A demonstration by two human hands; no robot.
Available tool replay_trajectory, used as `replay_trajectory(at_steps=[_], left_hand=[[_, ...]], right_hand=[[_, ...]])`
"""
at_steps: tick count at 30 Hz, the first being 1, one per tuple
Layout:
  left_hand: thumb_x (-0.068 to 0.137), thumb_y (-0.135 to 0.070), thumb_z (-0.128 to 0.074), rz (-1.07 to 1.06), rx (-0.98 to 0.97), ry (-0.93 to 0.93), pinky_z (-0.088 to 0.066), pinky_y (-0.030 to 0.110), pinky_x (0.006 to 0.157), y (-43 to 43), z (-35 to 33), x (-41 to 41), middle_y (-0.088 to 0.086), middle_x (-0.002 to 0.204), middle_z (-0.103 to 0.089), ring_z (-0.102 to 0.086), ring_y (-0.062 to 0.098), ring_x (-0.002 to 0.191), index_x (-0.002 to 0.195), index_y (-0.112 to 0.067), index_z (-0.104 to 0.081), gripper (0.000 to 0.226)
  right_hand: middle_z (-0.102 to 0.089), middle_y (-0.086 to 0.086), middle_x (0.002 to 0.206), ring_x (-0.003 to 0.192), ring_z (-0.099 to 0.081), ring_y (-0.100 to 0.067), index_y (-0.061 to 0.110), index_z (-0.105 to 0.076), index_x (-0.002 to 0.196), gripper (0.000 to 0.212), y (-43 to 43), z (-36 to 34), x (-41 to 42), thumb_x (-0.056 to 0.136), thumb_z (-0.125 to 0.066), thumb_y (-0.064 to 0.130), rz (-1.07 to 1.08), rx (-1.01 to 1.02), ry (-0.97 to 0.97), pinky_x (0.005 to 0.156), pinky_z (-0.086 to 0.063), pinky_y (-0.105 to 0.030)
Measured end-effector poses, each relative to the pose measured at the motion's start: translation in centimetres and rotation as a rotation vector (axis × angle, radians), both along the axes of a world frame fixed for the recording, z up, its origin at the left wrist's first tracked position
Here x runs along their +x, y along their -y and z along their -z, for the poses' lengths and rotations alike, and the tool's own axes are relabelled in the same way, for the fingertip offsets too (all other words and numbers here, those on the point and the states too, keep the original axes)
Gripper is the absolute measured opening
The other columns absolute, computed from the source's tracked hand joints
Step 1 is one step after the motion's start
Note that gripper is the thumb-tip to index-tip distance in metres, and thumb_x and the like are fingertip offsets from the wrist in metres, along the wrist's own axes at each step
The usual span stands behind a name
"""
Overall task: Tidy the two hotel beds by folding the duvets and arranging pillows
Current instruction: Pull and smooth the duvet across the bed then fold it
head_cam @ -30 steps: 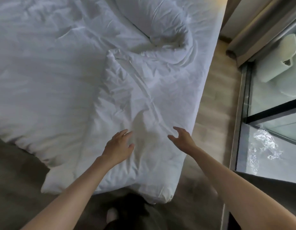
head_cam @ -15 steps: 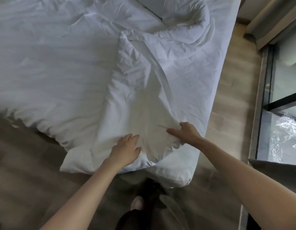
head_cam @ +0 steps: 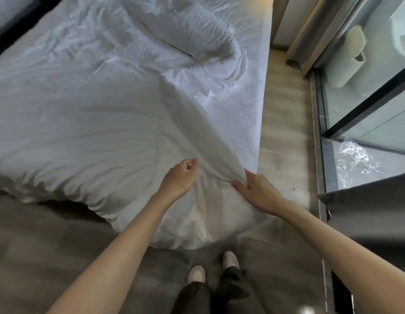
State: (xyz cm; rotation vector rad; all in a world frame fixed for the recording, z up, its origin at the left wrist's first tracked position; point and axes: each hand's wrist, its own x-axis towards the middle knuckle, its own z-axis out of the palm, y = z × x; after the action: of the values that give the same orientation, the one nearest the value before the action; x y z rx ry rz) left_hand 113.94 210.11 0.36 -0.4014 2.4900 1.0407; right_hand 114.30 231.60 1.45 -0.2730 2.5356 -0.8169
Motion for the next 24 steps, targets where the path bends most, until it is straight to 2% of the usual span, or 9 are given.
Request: replay_trajectory(at_steps=[4, 7, 11, 13, 14, 17, 19, 21, 24], left_hand=[[0.097, -0.059, -0.031, 0.020, 0.142, 0.049, -0.045, 0.040, 0.094, -4.9, -1.8, 1.4, 0.014, 0.125, -0.059, -0.054, 0.032, 0.116, 0.120, -0.009, -0.056, 0.060], [0.092, -0.067, -0.033, 0.048, 0.167, 0.125, -0.048, 0.044, 0.097, -9.0, -2.6, 2.5, 0.004, 0.120, -0.059, -0.055, 0.026, 0.111, 0.124, -0.017, -0.056, 0.063], [0.078, -0.078, -0.046, 0.074, 0.098, 0.221, -0.055, 0.042, 0.083, -14.5, -2.8, 4.6, 0.001, 0.113, -0.056, -0.058, 0.026, 0.101, 0.117, -0.016, -0.051, 0.074], [0.079, -0.068, -0.058, 0.095, 0.083, 0.258, -0.058, 0.040, 0.076, -17.5, -2.5, 5.7, 0.006, 0.109, -0.061, -0.064, 0.027, 0.091, 0.114, -0.012, -0.051, 0.066], [0.082, -0.055, -0.061, 0.098, 0.115, 0.269, -0.059, 0.039, 0.074, -19.0, -2.1, 6.2, 0.010, 0.104, -0.064, -0.067, 0.027, 0.084, 0.110, -0.009, -0.052, 0.055], [0.087, -0.020, -0.056, 0.075, 0.284, 0.274, -0.060, 0.038, 0.066, -23.5, -1.1, 8.7, 0.014, 0.084, -0.066, -0.066, 0.027, 0.067, 0.102, -0.003, -0.057, 0.023], [0.087, -0.015, -0.054, 0.056, 0.305, 0.225, -0.060, 0.041, 0.069, -25.6, -0.2, 10.4, 0.014, 0.085, -0.066, -0.066, 0.028, 0.071, 0.104, -0.003, -0.060, 0.022], [0.088, -0.015, -0.053, 0.063, 0.301, 0.213, -0.059, 0.041, 0.076, -26.7, 0.4, 11.7, 0.015, 0.094, -0.068, -0.067, 0.027, 0.078, 0.109, -0.004, -0.061, 0.025], [0.096, -0.022, -0.047, 0.284, 0.216, 0.342, -0.048, 0.033, 0.078, -27.6, 0.2, 13.4, 0.007, 0.111, -0.063, -0.061, 0.022, 0.088, 0.124, -0.018, -0.059, 0.031]], right_hand=[[-0.068, -0.011, 0.108, 0.098, -0.062, -0.031, 0.016, -0.052, 0.127, 0.033, -4.1, -1.3, 4.7, 0.101, -0.046, 0.034, -0.002, 0.077, 0.035, 0.068, -0.033, -0.027], [-0.068, -0.012, 0.114, 0.102, -0.062, -0.032, 0.015, -0.051, 0.127, 0.034, -6.7, -0.8, 8.5, 0.101, -0.044, 0.035, -0.043, 0.103, 0.073, 0.073, -0.037, -0.029], [-0.065, -0.005, 0.124, 0.111, -0.059, -0.026, 0.019, -0.050, 0.134, 0.036, -9.9, -1.9, 13.1, 0.100, -0.045, 0.028, -0.028, -0.013, 0.099, 0.075, -0.034, -0.023], [-0.064, -0.002, 0.123, 0.111, -0.059, -0.021, 0.019, -0.049, 0.136, 0.037, -12.3, -2.4, 15.6, 0.100, -0.045, 0.028, 0.009, -0.057, 0.117, 0.075, -0.034, -0.019], [-0.064, -0.002, 0.123, 0.111, -0.059, -0.020, 0.019, -0.049, 0.136, 0.037, -13.6, -2.3, 16.8, 0.100, -0.046, 0.028, 0.038, -0.082, 0.141, 0.078, -0.036, -0.019], [-0.062, 0.002, 0.124, 0.113, -0.058, -0.017, 0.024, -0.046, 0.138, 0.039, -17.4, -1.3, 20.4, 0.100, -0.047, 0.031, 0.150, -0.190, 0.235, 0.093, -0.044, -0.027], [-0.058, 0.007, 0.127, 0.116, -0.054, -0.013, 0.029, -0.042, 0.141, 0.043, -19.3, -0.4, 22.1, 0.099, -0.048, 0.032, 0.224, -0.268, 0.272, 0.100, -0.043, -0.030], [-0.057, 0.007, 0.129, 0.117, -0.053, -0.013, 0.030, -0.043, 0.141, 0.044, -21.0, 0.8, 23.1, 0.097, -0.050, 0.029, 0.264, -0.292, 0.307, 0.099, -0.040, -0.028], [-0.059, -0.002, 0.131, 0.119, -0.055, -0.020, 0.024, -0.049, 0.134, 0.041, -24.3, 3.2, 24.0, 0.093, -0.054, 0.020, 0.237, -0.168, 0.342, 0.091, -0.040, -0.024]])
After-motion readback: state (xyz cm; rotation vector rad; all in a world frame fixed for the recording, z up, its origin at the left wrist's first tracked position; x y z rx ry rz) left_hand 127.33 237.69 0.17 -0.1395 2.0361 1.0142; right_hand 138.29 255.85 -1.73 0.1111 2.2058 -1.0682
